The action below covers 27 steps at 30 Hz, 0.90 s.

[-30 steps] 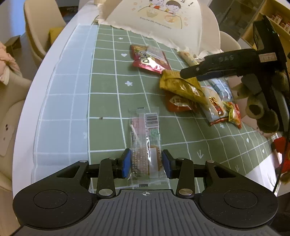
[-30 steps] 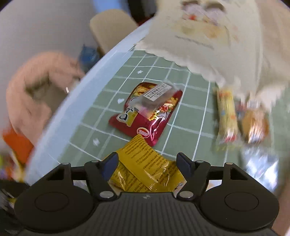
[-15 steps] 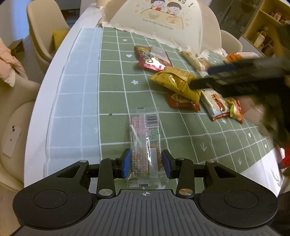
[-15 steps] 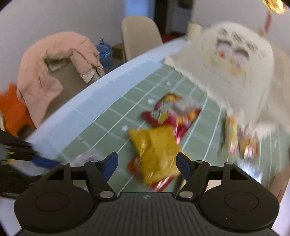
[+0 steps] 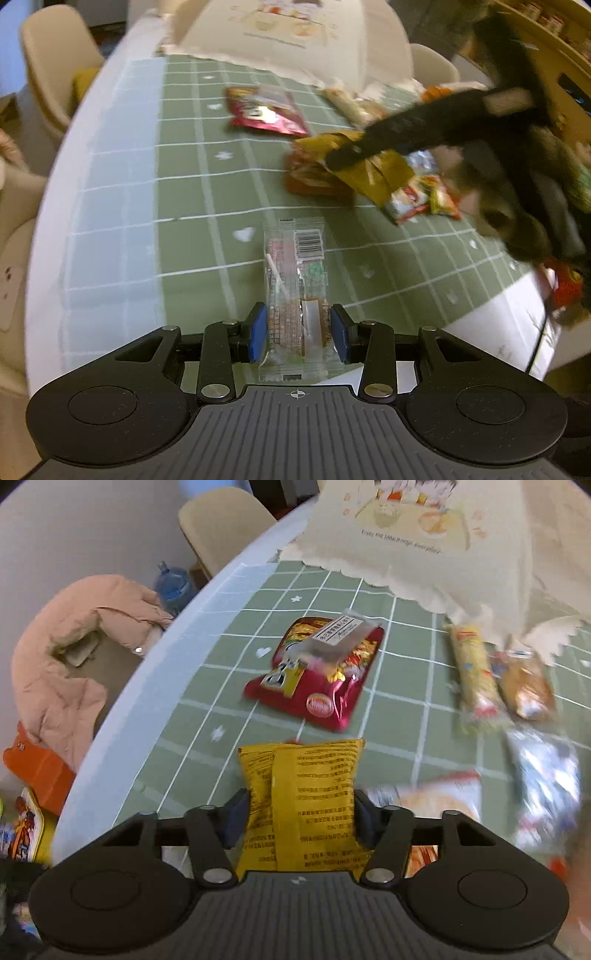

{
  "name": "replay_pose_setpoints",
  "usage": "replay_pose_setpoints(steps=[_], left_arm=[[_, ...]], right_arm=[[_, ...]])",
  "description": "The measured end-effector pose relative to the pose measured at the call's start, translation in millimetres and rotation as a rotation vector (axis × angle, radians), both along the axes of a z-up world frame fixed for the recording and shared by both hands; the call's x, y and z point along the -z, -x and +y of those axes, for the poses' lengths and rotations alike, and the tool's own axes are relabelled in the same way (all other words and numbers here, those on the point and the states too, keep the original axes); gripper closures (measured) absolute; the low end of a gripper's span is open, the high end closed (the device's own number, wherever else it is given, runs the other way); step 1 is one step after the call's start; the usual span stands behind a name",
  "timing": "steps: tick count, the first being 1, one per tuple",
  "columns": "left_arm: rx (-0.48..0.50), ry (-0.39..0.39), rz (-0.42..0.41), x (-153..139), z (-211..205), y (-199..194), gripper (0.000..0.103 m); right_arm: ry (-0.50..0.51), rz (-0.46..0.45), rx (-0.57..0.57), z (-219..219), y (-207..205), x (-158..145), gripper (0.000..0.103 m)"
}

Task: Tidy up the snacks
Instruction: 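Carry both packets into the pink box and open both tools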

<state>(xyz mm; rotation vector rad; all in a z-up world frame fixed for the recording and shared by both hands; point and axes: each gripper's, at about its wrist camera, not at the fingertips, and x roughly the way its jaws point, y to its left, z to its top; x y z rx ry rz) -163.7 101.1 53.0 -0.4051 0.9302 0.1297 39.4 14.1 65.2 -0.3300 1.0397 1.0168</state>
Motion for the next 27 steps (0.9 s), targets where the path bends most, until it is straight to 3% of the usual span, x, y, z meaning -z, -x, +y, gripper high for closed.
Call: replay_pose_setpoints(steps=[3,7,9,12,16,19,22,25,27], left_arm=[[0.073,0.002,-0.014,-2.9,-11.9,-13.8,0.061],[0.204,0.030,-0.045,-10.9,-33.4,-38.0,0.061],[0.295,0.048,-0.074,-20.5,-46.4,-52.4,0.061],[0.444,0.013,-0.129,-40.0,-70.0,-77.3,0.061],[0.561,0.032,-0.190,-65.6,-92.1,-131.2,0.061],[0.590,0.025,-0.278,-85.1,-111.1,-184.6,0.061],[0.525,0.062,-0.383,-89.5,-128.5,-246.1,0.054],[0.433,0.126,-0.380,-75.9,-134.5,-295.0,0.057],[0.396,0.173,-0.366,-65.4,-131.0,-301.3,0.057]], right_arm=[[-0.021,-0.014,0.057,-51.6,21.4,-13.7,0.049],[-0.002,-0.108,0.212,-121.6,42.1,-25.7,0.048],[0.011,-0.145,0.312,-154.1,47.8,-31.8,0.048],[0.012,-0.182,0.480,-201.2,54.0,-36.7,0.048],[0.020,-0.196,0.596,-237.1,60.0,-33.0,0.048],[0.020,-0.206,0.623,-246.3,57.1,-29.2,0.048],[0.012,-0.205,0.640,-253.2,53.1,-27.5,0.048],[0.001,-0.223,0.645,-255.7,48.4,-27.4,0.048],[-0.013,-0.243,0.656,-259.4,46.0,-31.5,0.048]])
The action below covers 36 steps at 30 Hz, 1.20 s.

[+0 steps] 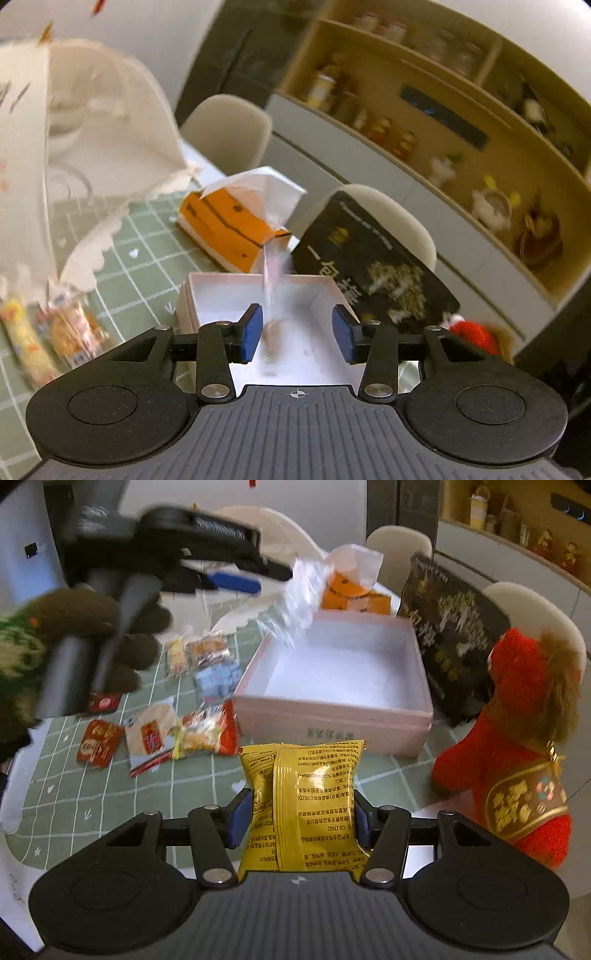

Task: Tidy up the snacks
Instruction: 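Carry both packets into the pink box and open both tools, then move the left tool to the red egg-snack bag while the right tool approaches the cartoon quail-egg bag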

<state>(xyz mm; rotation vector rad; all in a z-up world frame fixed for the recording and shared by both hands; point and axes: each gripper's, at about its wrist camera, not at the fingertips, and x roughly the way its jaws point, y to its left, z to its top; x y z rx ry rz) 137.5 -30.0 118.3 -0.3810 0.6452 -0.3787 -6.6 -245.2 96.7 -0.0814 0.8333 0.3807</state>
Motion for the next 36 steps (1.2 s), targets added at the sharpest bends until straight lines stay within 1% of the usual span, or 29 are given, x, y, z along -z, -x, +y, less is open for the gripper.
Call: replay_pose_setpoints(steps=[1,4,6,8,10,12,14,16,19,21,23,25,28,31,33,35,36], left_arm=[[-0.001,0.009,0.012,3.6,4.3,1.6,0.057],[-0.025,0.009,0.055,17.0,21.5,27.7,0.057],[-0.053,0.002,0.088,28.1,33.7,54.5,0.057],[-0.107,-0.008,0.123,41.0,45.4,79.9,0.057],[-0.174,-0.010,0.168,53.4,60.6,102.0,0.057],[-0.228,-0.015,0.201,60.3,76.4,120.7,0.057],[-0.287,-0.038,0.225,64.0,91.6,138.2,0.057],[-0.329,-0.070,0.236,64.6,103.5,152.3,0.057],[-0.363,-0.104,0.247,64.9,118.4,167.2,0.057],[-0.376,-0.104,0.264,67.3,127.1,175.3,0.057],[-0.382,-0.102,0.281,70.4,128.1,177.3,0.057],[-0.372,-0.098,0.296,72.0,124.6,178.1,0.057],[-0.326,-0.092,0.288,71.8,114.4,184.4,0.057],[-0.267,-0.107,0.282,71.0,100.8,190.3,0.057],[-0.244,-0.122,0.277,70.5,94.7,195.4,0.057],[-0.249,-0.130,0.274,70.9,93.0,202.4,0.057],[-0.255,-0.130,0.275,71.4,93.4,205.2,0.057]], right_arm=[[-0.005,-0.006,0.008,-2.2,-0.6,-1.7,0.048],[-0.027,-0.018,0.023,-7.9,-21.8,-11.5,0.048],[-0.027,-0.045,0.029,-5.0,-45.2,-21.7,0.048],[-0.020,-0.071,0.028,4.6,-77.2,-27.9,0.048],[-0.017,-0.065,0.051,15.5,-116.0,-25.2,0.048],[-0.025,-0.051,0.078,22.7,-149.9,-17.2,0.045],[0.006,-0.037,0.109,31.4,-176.6,-7.0,0.044],[0.032,-0.034,0.121,38.5,-187.3,0.4,0.044],[-0.004,-0.039,0.101,44.7,-180.3,2.1,0.043],[-0.029,-0.038,0.086,47.2,-172.2,3.8,0.041],[-0.020,-0.038,0.072,52.6,-167.6,8.0,0.040],[-0.004,-0.037,0.082,57.5,-170.3,11.2,0.040],[0.010,-0.025,0.073,65.8,-187.1,15.5,0.040],[0.034,-0.006,0.057,79.1,-213.3,21.9,0.040],[0.043,0.005,0.044,88.9,-230.8,26.1,0.045],[0.042,0.031,0.026,94.2,-241.9,29.7,0.068],[0.035,0.054,0.018,95.4,-245.6,31.5,0.071]])
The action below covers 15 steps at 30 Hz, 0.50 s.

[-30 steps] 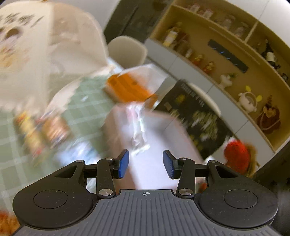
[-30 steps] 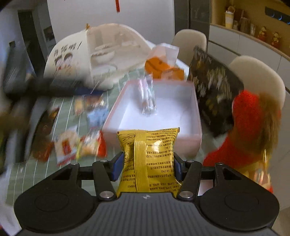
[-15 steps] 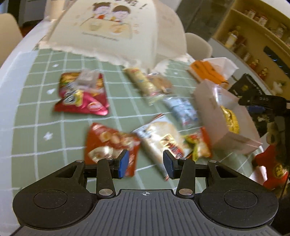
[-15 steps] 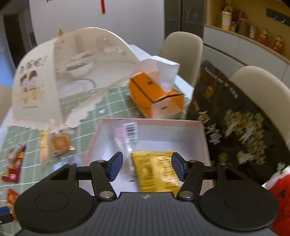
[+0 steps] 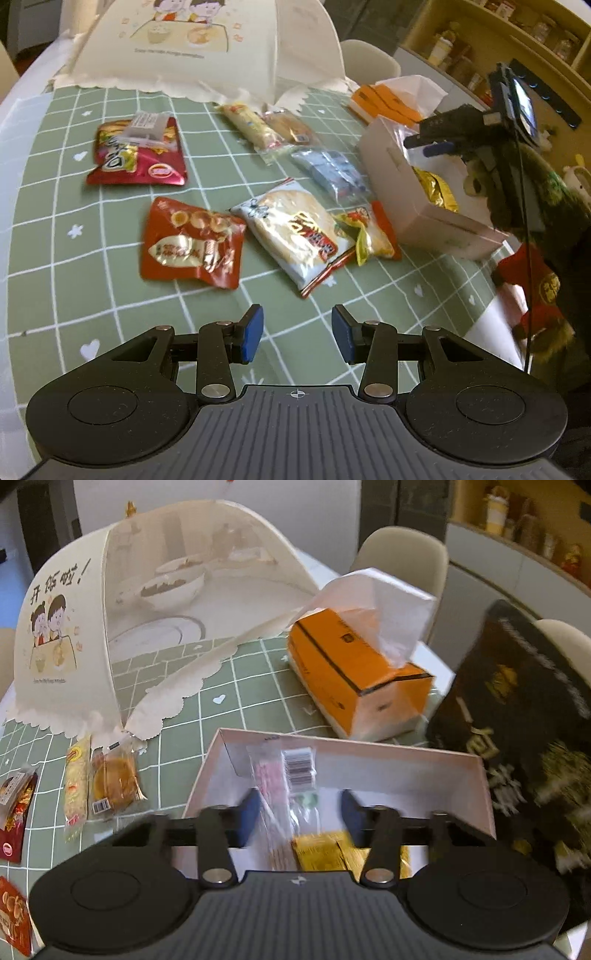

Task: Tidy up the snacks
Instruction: 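Move the left tool to the red egg-snack bag while the right tool approaches the cartoon quail-egg bag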

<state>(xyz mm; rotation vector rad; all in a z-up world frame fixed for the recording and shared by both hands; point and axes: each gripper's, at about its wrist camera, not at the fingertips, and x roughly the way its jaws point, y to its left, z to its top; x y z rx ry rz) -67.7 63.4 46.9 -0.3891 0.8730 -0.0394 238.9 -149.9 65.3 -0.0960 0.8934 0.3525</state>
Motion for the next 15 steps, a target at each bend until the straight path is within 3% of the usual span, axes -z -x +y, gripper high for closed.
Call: replay_pose_setpoints(steps=[4,9,13,15], left_arm=[[-0.031,0.006,0.006,1.7,7.6,3.7,0.057],[-0.048,0.012,-0.023,-5.3,18.0,-13.0,0.057],[-0.078,-0.005,-0.038,-10.3,27.8,-38.2,0.057],[-0.113,-0.002,-0.029,-9.6,33.7,-53.6,0.057]], right_arm=[[-0.025,0.121,-0.015,-4.2,3.3,14.7,0.074],[-0.026,0.162,-0.042,-25.5,34.5,13.7,0.075],[0.019,0.032,-0.092,-38.1,86.0,-20.8,0.074],[0.046,-0.044,-0.134,-40.2,118.1,-38.4,0.067]])
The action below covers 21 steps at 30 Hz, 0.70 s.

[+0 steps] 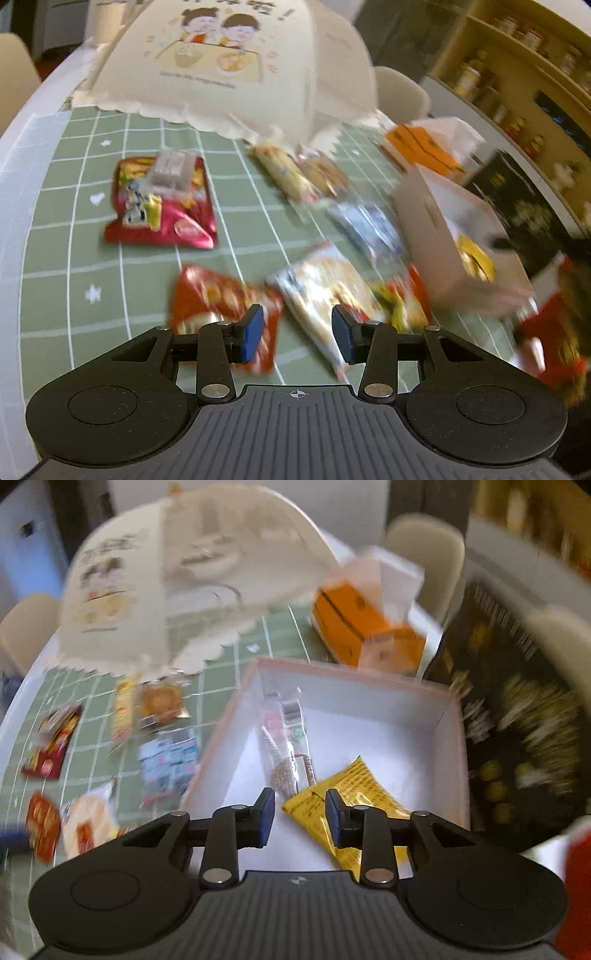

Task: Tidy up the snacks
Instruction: 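Move the left tool to the red egg-snack bag while the right tool approaches the cartoon quail-egg bag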

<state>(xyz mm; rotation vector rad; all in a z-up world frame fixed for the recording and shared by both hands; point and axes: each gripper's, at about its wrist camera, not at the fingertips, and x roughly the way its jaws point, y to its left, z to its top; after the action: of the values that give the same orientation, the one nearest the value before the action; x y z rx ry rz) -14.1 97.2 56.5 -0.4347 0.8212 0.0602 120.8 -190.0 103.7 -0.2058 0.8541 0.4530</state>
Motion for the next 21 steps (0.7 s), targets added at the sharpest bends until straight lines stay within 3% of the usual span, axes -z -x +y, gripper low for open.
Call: replay_pose_setpoints(steps=[2,5,8,11,16,21], left_arm=[[-0.011,-0.004,-0.008,-0.8,3.8,-17.7,0.057],[0.062,-0.037,0.020,3.6,-2.1,-53.1,0.057],[0.117,-0.122,0.046,13.8,-15.0,-73.9,0.058],[0.174,-0.141,0.038,17.2,-23.5,-63.0,0.059],[0.262,-0.134,0.060,20.3,-22.5,-23.3,0.060],[0.224,-0.051,0.084,17.7,-4.3,18.2,0.062]], right_arm=[[-0.008,-0.041,-0.031,-0.8,28.1,-11.0,0.045],[-0.015,-0.040,-0.093,7.7,62.0,-14.7,0.043],[-0.009,-0.001,-0.155,26.8,78.1,-5.9,0.042],[0.009,0.014,-0.170,44.1,83.9,4.2,0.042],[-0.060,0.016,-0.196,83.3,78.8,11.1,0.042],[-0.047,0.021,-0.222,132.1,60.3,26.5,0.043]])
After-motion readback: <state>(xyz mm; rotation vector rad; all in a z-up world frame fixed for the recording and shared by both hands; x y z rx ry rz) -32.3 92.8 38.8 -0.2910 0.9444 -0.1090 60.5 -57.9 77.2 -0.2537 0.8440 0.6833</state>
